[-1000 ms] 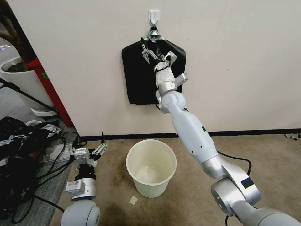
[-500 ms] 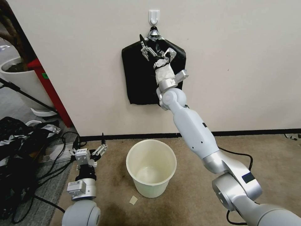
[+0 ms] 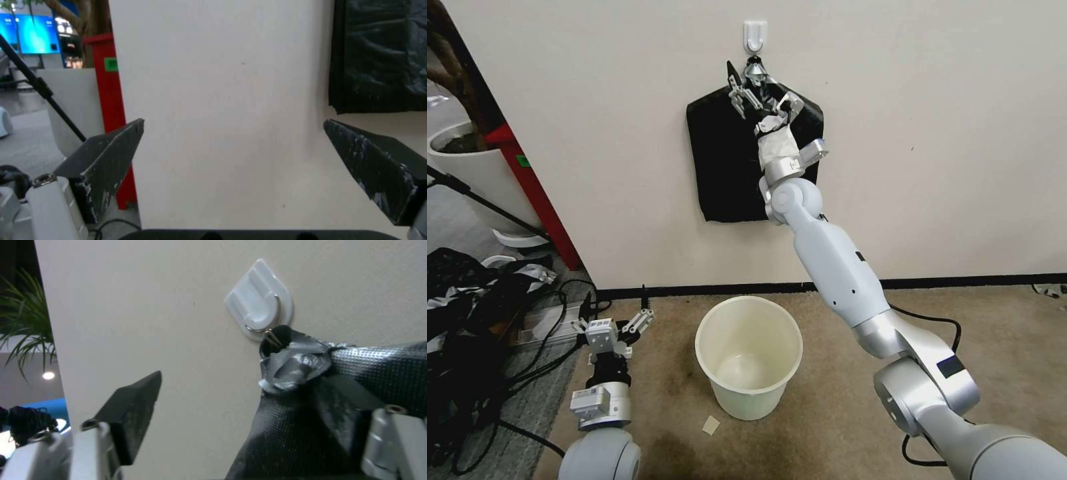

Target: Place a trash bag onto the trash bin.

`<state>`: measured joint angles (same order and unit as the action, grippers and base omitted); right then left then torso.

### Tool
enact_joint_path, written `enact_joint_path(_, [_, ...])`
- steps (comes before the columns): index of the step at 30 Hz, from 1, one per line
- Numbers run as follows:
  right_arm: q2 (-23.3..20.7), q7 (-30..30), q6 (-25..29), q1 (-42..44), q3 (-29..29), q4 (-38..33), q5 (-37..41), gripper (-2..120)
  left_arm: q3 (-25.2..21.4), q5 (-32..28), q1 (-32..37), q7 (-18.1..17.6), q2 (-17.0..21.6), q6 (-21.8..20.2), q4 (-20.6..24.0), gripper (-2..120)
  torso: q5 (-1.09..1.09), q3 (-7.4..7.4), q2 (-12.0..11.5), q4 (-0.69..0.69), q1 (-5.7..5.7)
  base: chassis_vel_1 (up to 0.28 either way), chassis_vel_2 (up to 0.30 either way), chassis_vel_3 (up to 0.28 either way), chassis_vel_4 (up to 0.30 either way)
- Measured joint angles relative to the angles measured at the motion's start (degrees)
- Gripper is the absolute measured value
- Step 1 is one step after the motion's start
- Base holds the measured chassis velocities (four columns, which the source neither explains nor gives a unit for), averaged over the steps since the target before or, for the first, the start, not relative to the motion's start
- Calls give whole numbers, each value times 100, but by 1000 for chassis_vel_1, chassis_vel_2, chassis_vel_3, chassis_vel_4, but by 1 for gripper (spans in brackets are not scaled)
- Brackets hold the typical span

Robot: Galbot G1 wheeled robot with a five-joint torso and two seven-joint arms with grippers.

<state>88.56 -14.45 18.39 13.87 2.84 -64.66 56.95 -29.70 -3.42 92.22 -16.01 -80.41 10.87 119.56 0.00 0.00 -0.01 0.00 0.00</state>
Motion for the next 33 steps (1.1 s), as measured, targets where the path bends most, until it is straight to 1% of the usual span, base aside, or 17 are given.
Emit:
enact_joint_path(1, [0,1,3,0,7,12,2,76,-1,15,2,-2,-4,1,1,100,0,0,0,0,0,0,0,0,0])
enact_joint_path(2, [0,1,3,0,7,12,2,76,-1,15,2,-2,-4,1,1,100,0,0,0,0,0,0,0,0,0])
enact_joint_path(4, [2,1,6,-2,22,42,18,65,3,39,6,-5,-21,4,-1,100,0,0,0,0,0,0,0,0,0])
enact_joint_path(7, [15,2,6,-23,62,101,59,58,20,72,12,-8,-45,16,-22,100,0,0,0,0,0,0,0,0,0])
enact_joint_path(9, [27,3,7,-58,103,157,91,46,31,92,13,-9,-58,21,-41,100,0,0,0,0,0,0,0,0,0])
enact_joint_path(10, [27,3,7,-58,103,157,91,46,31,92,13,-9,-58,21,-41,100,0,0,0,0,0,0,0,0,0])
enact_joint_path(12, [26,5,7,-78,123,191,112,36,35,100,5,-12,-65,23,-62,100,0,0,0,0,0,0,0,0,0])
enact_joint_path(14, [25,5,7,-77,123,192,112,34,35,100,4,-13,-66,23,-66,100,0,0,0,0,0,0,0,0,0])
enact_joint_path(16, [7,5,7,-65,124,189,111,21,43,107,-2,-17,-78,28,-88,100,0,0,0,0,0,0,0,0,0])
enact_joint_path(17, [3,5,7,-50,125,188,109,18,46,109,-3,-18,-82,32,-94,100,0,0,0,0,0,0,0,0,0])
enact_joint_path(18, [3,5,7,-50,125,188,109,18,46,109,-3,-18,-82,32,-94,100,0,0,0,0,0,0,0,0,0])
enact_joint_path(19, [-1,5,7,-33,127,188,105,13,51,115,-2,-20,-87,42,-103,100,0,0,0,0,0,0,0,0,0])
enact_joint_path(20, [-3,6,9,-22,132,186,100,11,53,118,1,-20,-88,51,-109,100,0,0,0,0,0,0,0,0,0])
enact_joint_path(21, [-3,5,19,-5,145,178,91,3,54,127,4,-23,-90,87,-123,100,0,0,0,0,0,0,0,0,0])
enact_joint_path(22, [-3,5,19,-5,145,178,91,3,54,127,4,-23,-90,87,-123,100,0,0,0,0,0,0,0,0,0])
enact_joint_path(23, [-3,5,28,8,158,173,82,0,53,134,8,-24,-90,108,-135,100,0,0,0,0,0,0,0,0,0])
enact_joint_path(33, [-26,-158,140,223,239,-44,66,0,38,141,12,-43,-75,138,-166,100,0,0,0,0,0,0,0,0,0])
